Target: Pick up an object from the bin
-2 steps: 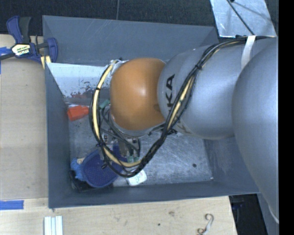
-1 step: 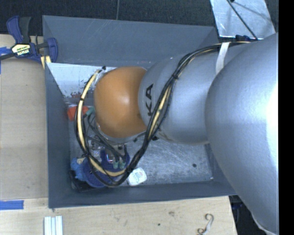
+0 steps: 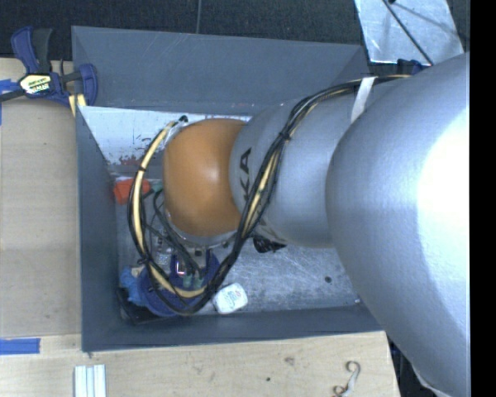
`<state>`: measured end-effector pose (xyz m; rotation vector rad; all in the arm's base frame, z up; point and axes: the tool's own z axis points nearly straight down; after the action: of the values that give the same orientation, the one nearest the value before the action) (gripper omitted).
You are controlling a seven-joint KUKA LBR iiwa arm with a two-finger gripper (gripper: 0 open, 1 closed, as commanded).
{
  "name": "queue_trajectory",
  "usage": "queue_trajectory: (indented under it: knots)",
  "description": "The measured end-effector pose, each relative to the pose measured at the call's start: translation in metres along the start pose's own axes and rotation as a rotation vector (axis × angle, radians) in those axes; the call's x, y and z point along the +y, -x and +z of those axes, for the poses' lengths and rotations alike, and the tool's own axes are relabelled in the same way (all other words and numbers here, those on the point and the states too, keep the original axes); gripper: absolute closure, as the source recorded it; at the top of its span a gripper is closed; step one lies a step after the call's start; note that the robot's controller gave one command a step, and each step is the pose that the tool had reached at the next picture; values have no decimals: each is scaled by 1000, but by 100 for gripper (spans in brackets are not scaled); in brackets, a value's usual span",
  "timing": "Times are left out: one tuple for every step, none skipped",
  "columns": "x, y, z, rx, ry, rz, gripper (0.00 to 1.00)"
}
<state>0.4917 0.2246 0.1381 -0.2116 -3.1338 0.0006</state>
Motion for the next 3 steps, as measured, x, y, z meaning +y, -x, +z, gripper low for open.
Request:
queue_trajectory:
  knots:
    - [0, 0, 0, -1, 0, 1, 0]
    - [-2, -4, 66, 3, 1, -357, 0]
    - [-2, -3, 66, 2, 1, -355, 100]
